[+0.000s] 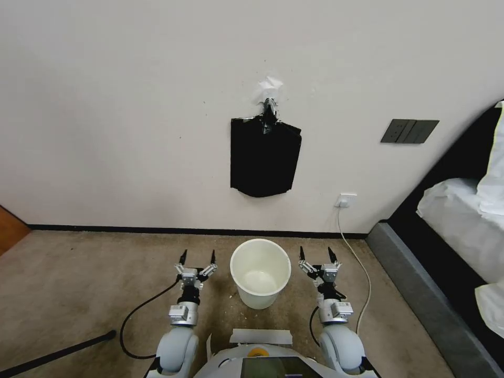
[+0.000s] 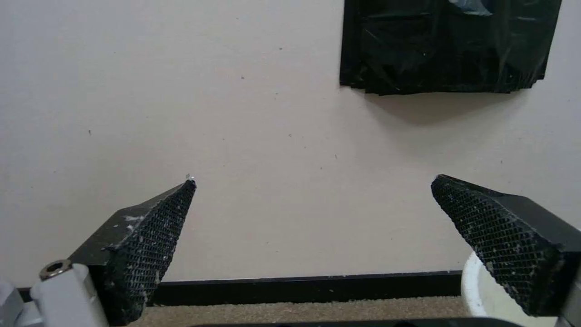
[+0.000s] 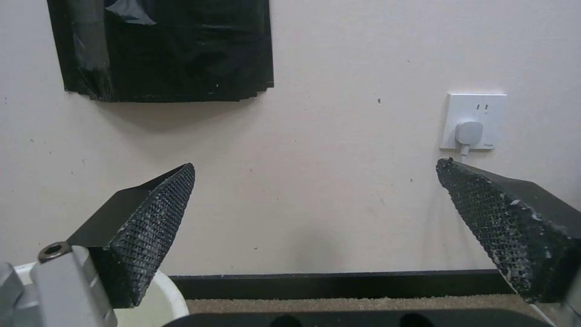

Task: Place a trash bag onto the trash bin.

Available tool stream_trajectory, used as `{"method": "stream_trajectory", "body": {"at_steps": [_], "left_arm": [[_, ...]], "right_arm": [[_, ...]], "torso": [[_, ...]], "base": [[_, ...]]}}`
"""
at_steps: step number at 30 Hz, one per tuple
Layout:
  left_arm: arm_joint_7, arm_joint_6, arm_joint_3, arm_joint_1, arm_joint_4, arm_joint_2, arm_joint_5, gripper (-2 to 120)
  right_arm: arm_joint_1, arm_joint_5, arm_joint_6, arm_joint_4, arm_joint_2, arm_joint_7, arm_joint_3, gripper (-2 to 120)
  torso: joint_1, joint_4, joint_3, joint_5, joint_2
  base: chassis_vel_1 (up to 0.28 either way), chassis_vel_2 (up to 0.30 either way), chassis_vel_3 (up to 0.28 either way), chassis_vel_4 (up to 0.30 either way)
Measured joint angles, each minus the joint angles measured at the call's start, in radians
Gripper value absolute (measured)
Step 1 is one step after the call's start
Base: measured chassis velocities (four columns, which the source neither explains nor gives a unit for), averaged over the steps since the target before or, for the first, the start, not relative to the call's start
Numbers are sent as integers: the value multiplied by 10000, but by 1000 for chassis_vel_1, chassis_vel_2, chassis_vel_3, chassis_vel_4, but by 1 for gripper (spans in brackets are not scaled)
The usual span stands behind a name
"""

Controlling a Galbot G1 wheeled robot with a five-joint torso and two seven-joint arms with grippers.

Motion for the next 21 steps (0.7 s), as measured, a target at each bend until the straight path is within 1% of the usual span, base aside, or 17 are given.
{"method": "stream_trajectory", "body": {"at_steps": [5,6,7,8,10,11,12,13,14,15,17,18,19,20,21], "left_arm": [[-22,45,-79,28,-126,26,-70,100],[-25,154,-185,71,-350,161,-270,100],[-25,154,-185,71,-350,161,-270,100],[-23,170,-208,80,-377,209,-300,100],[-23,187,-280,136,-386,354,-354,100],[-23,187,-280,136,-386,354,-354,100],[-23,186,-314,177,-389,405,-370,100],[-17,181,-395,268,-407,463,-386,100],[-14,175,-465,331,-444,474,-401,100],[-14,175,-465,331,-444,474,-401,100],[-14,163,-645,444,-530,429,-453,100],[-12,158,-713,472,-562,385,-468,100],[-12,158,-713,472,-562,385,-468,100],[-17,153,-755,483,-587,351,-472,100],[-16,148,-812,521,-628,299,-477,100]], "right_arm": [[74,232,-96,61,-149,-22,-138,100],[647,1136,-454,109,-849,-23,-572,100],[647,1136,-454,109,-849,-23,-572,100],[908,1380,-541,48,-1127,54,-734,100],[1759,2463,-698,-217,-2216,309,-1390,100],[1759,2463,-698,-217,-2216,309,-1390,100],[2125,2992,-776,-277,-2660,377,-1640,100],[2852,3906,-984,-315,-3262,483,-2025,100],[3502,4444,-1148,-331,-3566,543,-2266,100],[3502,4444,-1148,-331,-3566,543,-2266,100],[5223,5623,-1487,-554,-3952,630,-2823,100],[5945,6088,-1609,-766,-3984,653,-3086,100],[5945,6088,-1609,-766,-3984,653,-3086,100],[6435,6429,-1699,-936,-3970,664,-3267,100],[7282,7070,-1880,-1222,-3835,681,-3529,100]], "torso": [[0,0,0,0,0],[0,0,0,0,0],[0,0,0,0,0],[0,0,0,2,0],[0,2,1,4,0],[0,2,1,4,0],[0,4,1,2,0],[0,-4,2,1,0],[0,-3,1,2,0],[0,-3,1,2,0],[0,6,2,-1,0],[0,6,2,0,0],[0,6,2,0,0],[1,6,2,0,0],[1,-2,2,1,0]], "base": [[0,0,0,0],[0,0,0,0],[0,0,0,0],[0,0,0,0],[0,0,0,0],[0,0,0,0],[0,0,0,0],[0,0,0,0],[0,0,0,0],[0,0,0,0],[0,0,0,0],[0,0,0,0],[0,0,0,0],[0,0,0,0],[0,0,0,0]]}}
